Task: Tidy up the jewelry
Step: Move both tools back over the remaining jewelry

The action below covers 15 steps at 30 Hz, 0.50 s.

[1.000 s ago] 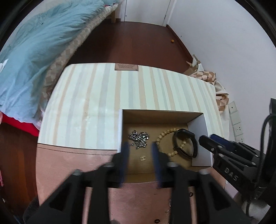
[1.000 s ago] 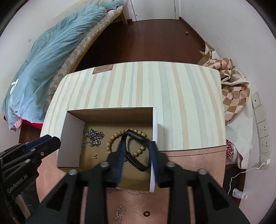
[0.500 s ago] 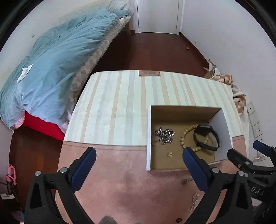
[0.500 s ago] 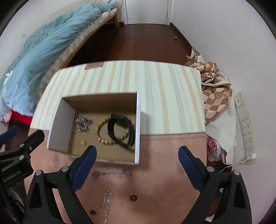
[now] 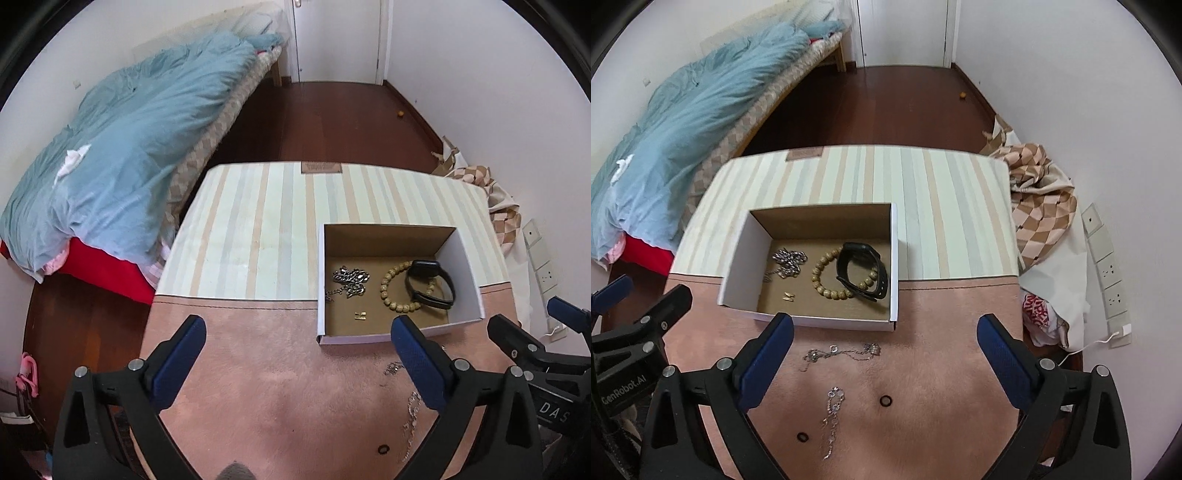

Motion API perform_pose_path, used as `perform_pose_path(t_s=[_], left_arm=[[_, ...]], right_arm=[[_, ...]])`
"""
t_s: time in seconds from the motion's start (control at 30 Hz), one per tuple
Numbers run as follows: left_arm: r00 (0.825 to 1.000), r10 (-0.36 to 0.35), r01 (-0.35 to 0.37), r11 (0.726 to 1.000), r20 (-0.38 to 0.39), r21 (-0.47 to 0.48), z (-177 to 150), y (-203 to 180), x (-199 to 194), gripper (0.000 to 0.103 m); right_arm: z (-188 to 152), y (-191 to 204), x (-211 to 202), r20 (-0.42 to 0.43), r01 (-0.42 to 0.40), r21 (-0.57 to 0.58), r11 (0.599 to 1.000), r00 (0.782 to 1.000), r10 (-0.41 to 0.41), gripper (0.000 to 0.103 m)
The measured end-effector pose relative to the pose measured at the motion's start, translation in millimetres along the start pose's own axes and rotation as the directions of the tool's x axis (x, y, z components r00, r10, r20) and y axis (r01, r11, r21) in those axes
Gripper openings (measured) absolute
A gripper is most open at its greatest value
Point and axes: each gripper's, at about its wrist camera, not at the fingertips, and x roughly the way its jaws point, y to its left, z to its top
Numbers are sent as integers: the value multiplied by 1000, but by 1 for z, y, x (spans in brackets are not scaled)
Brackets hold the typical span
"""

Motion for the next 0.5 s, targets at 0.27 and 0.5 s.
perform_pose_path(t_s=[0.27, 0.5], left_arm=[[998, 24, -24, 1000, 66, 3, -9, 5, -47, 102], [996, -1, 1, 1000, 91, -4, -21, 12, -74, 102]], right_arm=[[-13, -1, -53, 91, 29, 14, 999, 995, -30, 101], [-25, 3, -91, 136, 32, 14, 999, 990, -34, 101]])
